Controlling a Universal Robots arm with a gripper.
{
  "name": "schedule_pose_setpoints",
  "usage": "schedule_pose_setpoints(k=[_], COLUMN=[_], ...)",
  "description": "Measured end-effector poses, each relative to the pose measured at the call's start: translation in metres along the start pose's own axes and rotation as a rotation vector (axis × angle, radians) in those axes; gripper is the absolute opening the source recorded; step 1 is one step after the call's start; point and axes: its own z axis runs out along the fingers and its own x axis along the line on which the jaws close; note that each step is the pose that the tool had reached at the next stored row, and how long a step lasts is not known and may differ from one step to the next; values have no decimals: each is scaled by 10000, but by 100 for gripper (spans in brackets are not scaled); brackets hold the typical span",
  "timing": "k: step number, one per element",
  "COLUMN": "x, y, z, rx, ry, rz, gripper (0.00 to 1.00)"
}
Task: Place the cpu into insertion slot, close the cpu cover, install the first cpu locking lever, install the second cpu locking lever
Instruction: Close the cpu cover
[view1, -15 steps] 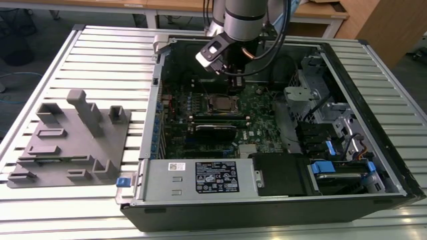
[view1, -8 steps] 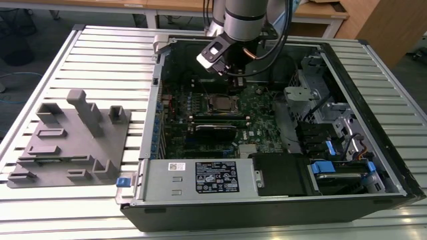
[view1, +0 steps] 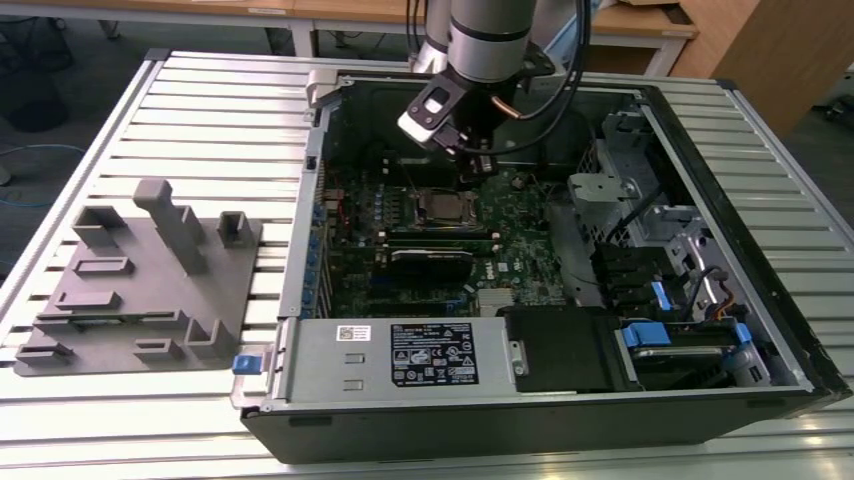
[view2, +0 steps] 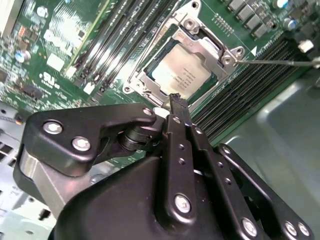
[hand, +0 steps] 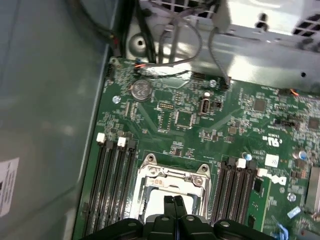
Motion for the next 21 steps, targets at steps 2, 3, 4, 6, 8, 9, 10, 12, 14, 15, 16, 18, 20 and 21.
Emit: schedule_pose_setpoints(k=[2,3,4,6,8,9,10,12,14,15,16,18,20,21], x=[0,0,0,0,0,0,0,0,0,0,0,0,0,0], y=[0,0,0,0,0,0,0,0,0,0,0,0,0,0], z=[0,1,1,1,1,1,1,1,1,1,1,1,1,2], rx=[-1,-2,-2,-2,-2,-2,-2,-3,-2,-2,-2,-3,-4,-4], ry=[11,17,22,26,26,27,26,27,26,27,29,37,48,55], rz=[-360,-536,-681,-818,-829,-830,-831,-831,-834,-854,-909,-1156,-1502,-1698], gripper=[11,11,11,11,11,11,11,11,11,11,11,11,11,11])
